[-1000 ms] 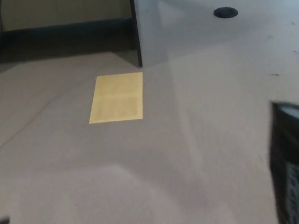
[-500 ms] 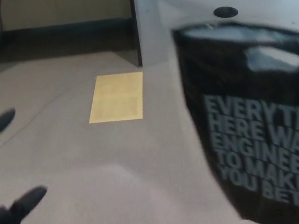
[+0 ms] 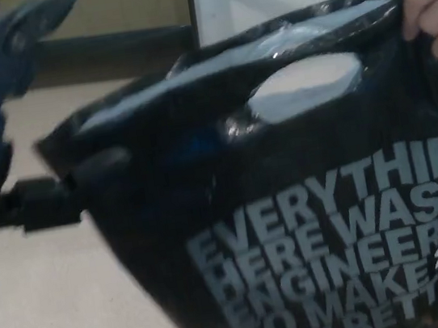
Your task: A person is holding a plastic bag and the robot extends its left hand to grab the bag by hooking its thumb into the holes at the top and brings its hand down by its side. Then it extends its arm again to hand the plastic bag back to the person.
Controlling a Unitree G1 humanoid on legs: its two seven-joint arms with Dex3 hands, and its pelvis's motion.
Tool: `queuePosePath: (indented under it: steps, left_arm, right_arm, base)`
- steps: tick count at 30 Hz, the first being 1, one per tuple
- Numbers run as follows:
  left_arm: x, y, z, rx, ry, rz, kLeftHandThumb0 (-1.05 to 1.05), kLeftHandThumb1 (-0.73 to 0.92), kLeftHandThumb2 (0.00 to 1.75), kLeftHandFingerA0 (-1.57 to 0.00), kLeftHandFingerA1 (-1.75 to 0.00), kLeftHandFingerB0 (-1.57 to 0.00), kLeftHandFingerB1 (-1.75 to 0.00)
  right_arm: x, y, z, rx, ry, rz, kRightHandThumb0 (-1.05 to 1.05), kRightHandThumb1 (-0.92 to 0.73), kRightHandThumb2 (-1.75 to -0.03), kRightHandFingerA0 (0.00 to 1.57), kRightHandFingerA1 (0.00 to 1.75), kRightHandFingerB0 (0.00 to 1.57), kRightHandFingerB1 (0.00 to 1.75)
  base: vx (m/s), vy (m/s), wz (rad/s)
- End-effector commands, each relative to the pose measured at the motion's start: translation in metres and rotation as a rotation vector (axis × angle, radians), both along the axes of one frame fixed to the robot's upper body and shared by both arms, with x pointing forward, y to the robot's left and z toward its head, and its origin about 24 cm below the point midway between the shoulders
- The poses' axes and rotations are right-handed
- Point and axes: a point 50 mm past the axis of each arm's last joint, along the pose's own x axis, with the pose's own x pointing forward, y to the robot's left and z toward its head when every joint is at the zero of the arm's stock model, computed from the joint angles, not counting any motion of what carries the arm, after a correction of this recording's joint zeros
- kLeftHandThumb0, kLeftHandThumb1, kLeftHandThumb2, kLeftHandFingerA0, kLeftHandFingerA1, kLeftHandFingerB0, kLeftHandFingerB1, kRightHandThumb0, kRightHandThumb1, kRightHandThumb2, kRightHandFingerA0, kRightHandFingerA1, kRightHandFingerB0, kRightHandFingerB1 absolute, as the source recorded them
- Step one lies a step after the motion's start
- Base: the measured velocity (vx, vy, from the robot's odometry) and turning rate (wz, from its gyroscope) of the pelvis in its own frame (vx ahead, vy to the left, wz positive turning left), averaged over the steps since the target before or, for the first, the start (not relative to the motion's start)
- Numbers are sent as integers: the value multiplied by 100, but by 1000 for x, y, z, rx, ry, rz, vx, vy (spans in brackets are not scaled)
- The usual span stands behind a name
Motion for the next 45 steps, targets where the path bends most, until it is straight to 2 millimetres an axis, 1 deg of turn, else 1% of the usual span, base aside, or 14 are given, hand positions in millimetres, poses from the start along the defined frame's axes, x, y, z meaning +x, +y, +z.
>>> queuePosePath:
  steps: [1,6,14,15,17,20,22,23,25,33,34,35,36,45]
  left_arm:
    - [1,-20,22,-7,-19,7,-31,30,87,-1,-49,0,-47]
    - [-4,-45,40,-21,-71,-40,-60,37,72,-4,-38,-9,-38]
    - [-14,-79,50,-9,-97,-134,-32,27,86,-1,-49,0,-47]
    - [-15,-82,50,-6,-93,-137,-62,42,70,-15,-42,-10,-35]
    - [-18,-89,48,19,-77,-151,-32,29,87,-2,-49,0,-48]
    - [-17,-94,40,43,-26,-165,-33,27,86,-1,-49,0,-48]
    - [-15,-97,36,68,19,-144,-71,45,75,-14,-42,-5,-33]
    - [-15,-99,33,81,43,-134,-34,24,85,-1,-50,0,-48]
    - [-13,-102,30,114,82,-110,-70,44,77,-8,-42,-3,-29]
    - [7,-107,19,150,92,45,-67,42,76,-6,-36,-8,-23]
    - [11,-107,19,154,87,87,-66,42,75,-7,-34,-8,-23]
    - [15,-106,19,148,78,113,-65,42,74,-6,-36,-8,-23]
    - [21,-106,21,135,40,157,-68,42,75,-3,-39,-13,-25]
    - [32,-106,38,79,-157,298,-63,39,72,-8,-42,-1,-27]
  right_arm:
    - [-3,-9,4,-9,-13,-17,-49,-73,-62,56,47,37,34]
    - [0,-8,4,-18,-17,-17,-48,-72,-61,58,48,36,35]
    - [6,-7,7,-15,-28,-12,-48,-72,-61,58,48,36,35]
    - [6,-7,7,-17,-27,-11,-48,-72,-61,58,47,36,35]
    - [6,-7,8,-6,-32,-12,-46,-72,-61,58,48,36,35]
    - [5,-7,8,-2,-34,-6,-53,-59,-86,53,59,31,48]
    - [5,-6,8,-9,-37,-1,-48,-71,-61,60,48,37,36]
    - [4,-6,8,-8,-38,1,-53,-59,-85,54,59,31,47]
    - [5,-6,9,-5,-43,3,-51,-59,-86,53,59,30,48]
    - [6,-6,9,-4,-42,-5,-46,-71,-61,59,49,37,35]
    - [5,-6,9,-5,-42,-4,-51,-58,-86,53,60,32,48]
    - [4,-6,8,-6,-39,-3,-45,-71,-61,59,49,37,35]
    - [4,-6,8,-9,-37,0,-52,-59,-86,53,59,32,48]
    - [6,-7,9,-6,-38,-4,-51,-58,-86,53,60,31,48]
  base:
    - [0,0,0]
    - [0,0,0]
    - [0,0,0]
    - [0,0,0]
    - [0,0,0]
    - [0,0,0]
    - [0,0,0]
    - [0,0,0]
    - [0,0,0]
    - [0,0,0]
    - [0,0,0]
    - [0,0,0]
    - [0,0,0]
    - [0,0,0]
